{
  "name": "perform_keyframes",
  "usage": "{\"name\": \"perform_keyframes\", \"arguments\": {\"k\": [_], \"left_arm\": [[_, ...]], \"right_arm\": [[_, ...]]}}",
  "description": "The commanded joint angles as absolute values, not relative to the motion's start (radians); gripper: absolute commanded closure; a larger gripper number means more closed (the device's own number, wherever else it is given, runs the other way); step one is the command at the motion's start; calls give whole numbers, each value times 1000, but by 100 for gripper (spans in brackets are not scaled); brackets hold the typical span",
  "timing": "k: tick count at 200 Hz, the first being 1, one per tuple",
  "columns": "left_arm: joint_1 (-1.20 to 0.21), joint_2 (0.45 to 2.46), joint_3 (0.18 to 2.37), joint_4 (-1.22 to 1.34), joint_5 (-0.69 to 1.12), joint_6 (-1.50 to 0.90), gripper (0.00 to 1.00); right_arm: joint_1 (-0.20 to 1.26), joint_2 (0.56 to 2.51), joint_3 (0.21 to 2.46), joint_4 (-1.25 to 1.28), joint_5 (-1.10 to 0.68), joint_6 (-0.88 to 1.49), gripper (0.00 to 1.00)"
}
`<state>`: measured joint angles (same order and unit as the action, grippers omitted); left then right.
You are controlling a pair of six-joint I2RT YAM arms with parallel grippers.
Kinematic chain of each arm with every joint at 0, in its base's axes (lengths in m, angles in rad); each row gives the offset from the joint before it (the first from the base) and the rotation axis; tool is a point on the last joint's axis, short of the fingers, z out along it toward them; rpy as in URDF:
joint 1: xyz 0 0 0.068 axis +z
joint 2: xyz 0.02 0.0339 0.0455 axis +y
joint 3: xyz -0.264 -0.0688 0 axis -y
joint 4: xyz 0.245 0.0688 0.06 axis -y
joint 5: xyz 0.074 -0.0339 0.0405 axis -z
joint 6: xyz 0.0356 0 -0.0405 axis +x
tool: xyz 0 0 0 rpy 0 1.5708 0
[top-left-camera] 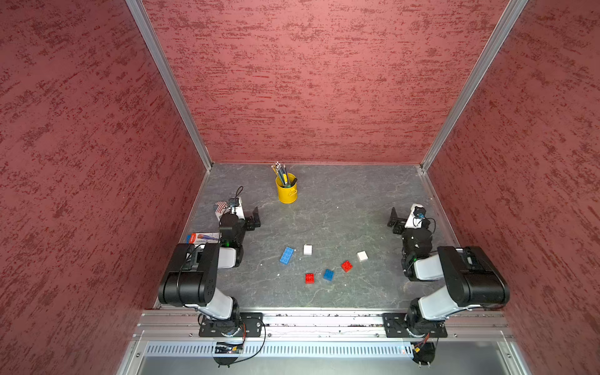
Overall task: Assemble the letter y with lego
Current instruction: Move the lego brick at the center of the board.
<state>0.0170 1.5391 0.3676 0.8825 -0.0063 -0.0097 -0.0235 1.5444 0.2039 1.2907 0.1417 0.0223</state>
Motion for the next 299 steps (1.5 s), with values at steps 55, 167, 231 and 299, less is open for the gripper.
{"name": "perform_keyframes", "arguments": {"k": [55,167,231,299], "left_arm": [[22,1533,377,897,-15,0,0],[-57,1319,485,532,-114,29,0],[22,1167,586,238,245,-462,0],[-145,1181,713,-141,413,-479,13]], "right_arm": [[-22,1536,216,1320,130,31,0],[-21,1272,267,1020,96,32,0],[-23,1062,463,400,178,647,1],[-2,1116,600,91,-197,634,22]]}}
